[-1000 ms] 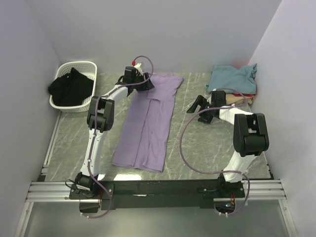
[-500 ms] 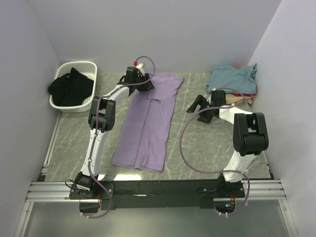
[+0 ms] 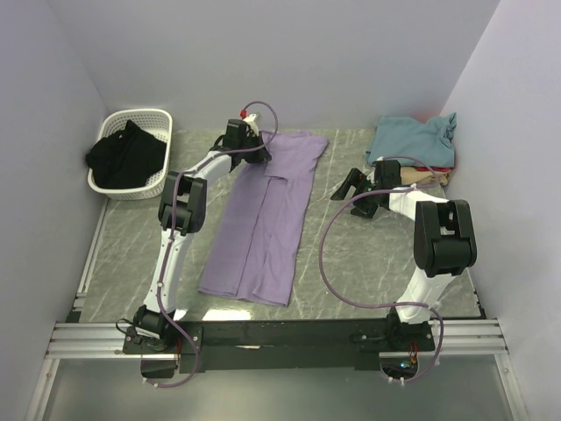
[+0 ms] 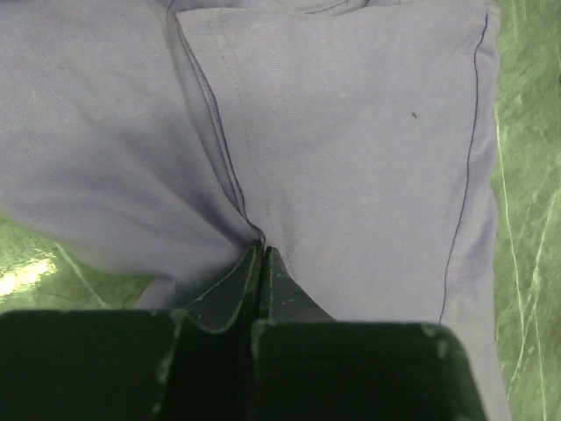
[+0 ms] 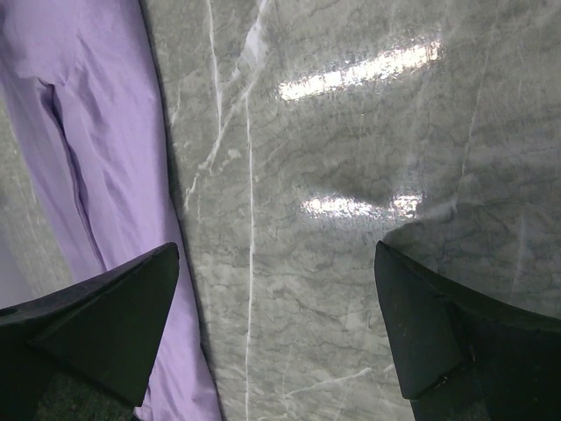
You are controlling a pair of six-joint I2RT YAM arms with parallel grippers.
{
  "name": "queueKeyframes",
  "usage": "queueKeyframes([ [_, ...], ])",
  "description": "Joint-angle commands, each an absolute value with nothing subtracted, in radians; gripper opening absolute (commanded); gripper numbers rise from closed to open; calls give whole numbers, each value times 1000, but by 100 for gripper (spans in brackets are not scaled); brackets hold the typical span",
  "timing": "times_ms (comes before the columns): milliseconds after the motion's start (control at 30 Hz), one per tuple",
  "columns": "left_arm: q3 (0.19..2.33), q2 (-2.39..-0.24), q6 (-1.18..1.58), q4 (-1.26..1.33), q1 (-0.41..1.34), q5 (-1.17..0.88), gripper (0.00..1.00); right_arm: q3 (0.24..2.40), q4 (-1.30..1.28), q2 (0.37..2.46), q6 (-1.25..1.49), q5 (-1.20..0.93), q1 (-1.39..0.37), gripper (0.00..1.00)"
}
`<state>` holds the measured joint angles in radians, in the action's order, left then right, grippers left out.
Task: Fold and stack the t-shirts
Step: Fold the tshirt
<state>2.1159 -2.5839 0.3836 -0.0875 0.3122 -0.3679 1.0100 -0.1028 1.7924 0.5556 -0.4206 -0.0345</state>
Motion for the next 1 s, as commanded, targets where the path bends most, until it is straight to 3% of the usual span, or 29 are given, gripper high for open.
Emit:
queueKeyframes([
  [0, 2129, -2557, 374, -68, 330, -367, 1, 1022, -124, 1828, 532, -408, -29, 98],
  [500, 1950, -2342, 380, 57, 324, -302, 1, 1017, -120, 1825, 531, -411, -29, 99],
  [800, 1902, -2336, 403, 40, 316, -298, 1, 1012, -118, 1821, 531, -411, -31, 99],
  [833, 1904, -2341, 405, 37, 314, -301, 3, 1012, -118, 1821, 529, -411, -29, 99],
  [867, 1925, -2362, 405, 29, 314, -304, 13, 1012, -118, 1821, 528, -411, -29, 99],
  [900, 1942, -2376, 405, 5, 314, -307, 45, 1012, -120, 1819, 529, -413, -31, 99],
  [967, 1992, -2411, 402, -41, 313, -301, 60, 1011, -120, 1821, 529, -413, -29, 100],
])
